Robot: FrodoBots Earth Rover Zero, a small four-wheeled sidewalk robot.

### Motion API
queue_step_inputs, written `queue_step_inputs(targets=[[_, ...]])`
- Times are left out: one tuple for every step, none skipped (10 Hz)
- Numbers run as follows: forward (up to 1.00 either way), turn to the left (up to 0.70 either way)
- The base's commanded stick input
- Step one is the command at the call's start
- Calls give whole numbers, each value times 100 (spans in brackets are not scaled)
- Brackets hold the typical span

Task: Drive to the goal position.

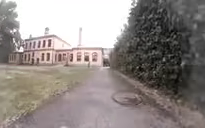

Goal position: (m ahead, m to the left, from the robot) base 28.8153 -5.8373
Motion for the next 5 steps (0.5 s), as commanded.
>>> queue_step_inputs(targets=[[70, 0], [70, 0], [70, 0], [70, -8], [70, -28]])
